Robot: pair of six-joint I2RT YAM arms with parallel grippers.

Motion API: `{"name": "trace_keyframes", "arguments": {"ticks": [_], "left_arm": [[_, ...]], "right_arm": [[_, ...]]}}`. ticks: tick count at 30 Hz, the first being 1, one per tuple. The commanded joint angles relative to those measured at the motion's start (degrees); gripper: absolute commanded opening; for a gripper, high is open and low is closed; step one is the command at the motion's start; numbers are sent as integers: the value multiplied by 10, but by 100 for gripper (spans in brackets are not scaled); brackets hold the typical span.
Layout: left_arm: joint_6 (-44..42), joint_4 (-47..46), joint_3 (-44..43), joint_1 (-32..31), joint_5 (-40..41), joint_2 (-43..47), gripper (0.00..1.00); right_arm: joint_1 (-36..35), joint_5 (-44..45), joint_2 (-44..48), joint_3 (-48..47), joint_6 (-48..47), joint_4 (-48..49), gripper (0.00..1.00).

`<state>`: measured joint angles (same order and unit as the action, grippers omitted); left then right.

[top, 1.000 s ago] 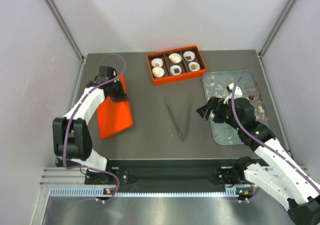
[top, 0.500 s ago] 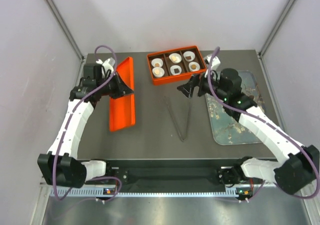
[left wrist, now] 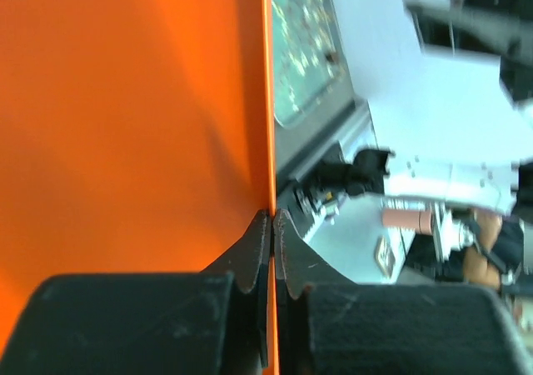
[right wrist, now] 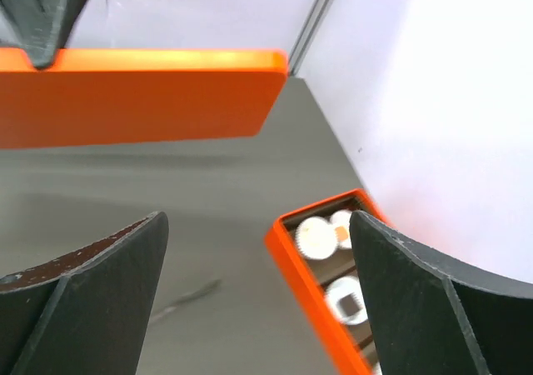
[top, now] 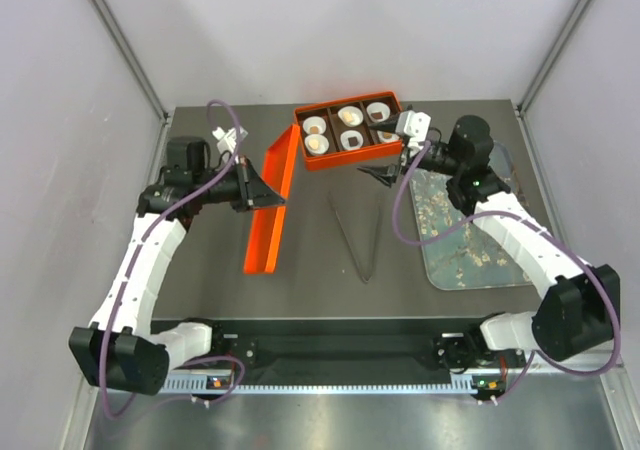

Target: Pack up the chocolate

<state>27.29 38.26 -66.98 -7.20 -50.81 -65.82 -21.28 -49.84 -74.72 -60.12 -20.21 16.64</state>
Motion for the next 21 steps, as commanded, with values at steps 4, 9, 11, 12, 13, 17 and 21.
{"name": "trace_keyframes", "arguments": {"ticks": [4,9,11,12,13,17,21], "left_arm": [[-49,-3,-32,-108,-28,-10,0],[-75,17,-68,-167,4,-24,0],[-85,24,-83,-183,8,-27,0],[-85,26,-88,-185,9,-28,0],[-86,26,-92,-188,7,-27,0],[-87,27,-96,-193,2,-29,0],[-95,30,-96,-200,-19,-33,0]], "right_arm": [[58,-188,-43,-82,-109,-17,90],[75,-266,-80,-106,-141,-27,90],[77,-281,-88,-114,-146,-29,89],[78,-297,-96,-118,-146,-31,89],[77,-305,-99,-122,-147,-33,88],[77,-349,-111,-123,-153,-34,87],[77,-359,-119,-121,-164,-35,86]]}}
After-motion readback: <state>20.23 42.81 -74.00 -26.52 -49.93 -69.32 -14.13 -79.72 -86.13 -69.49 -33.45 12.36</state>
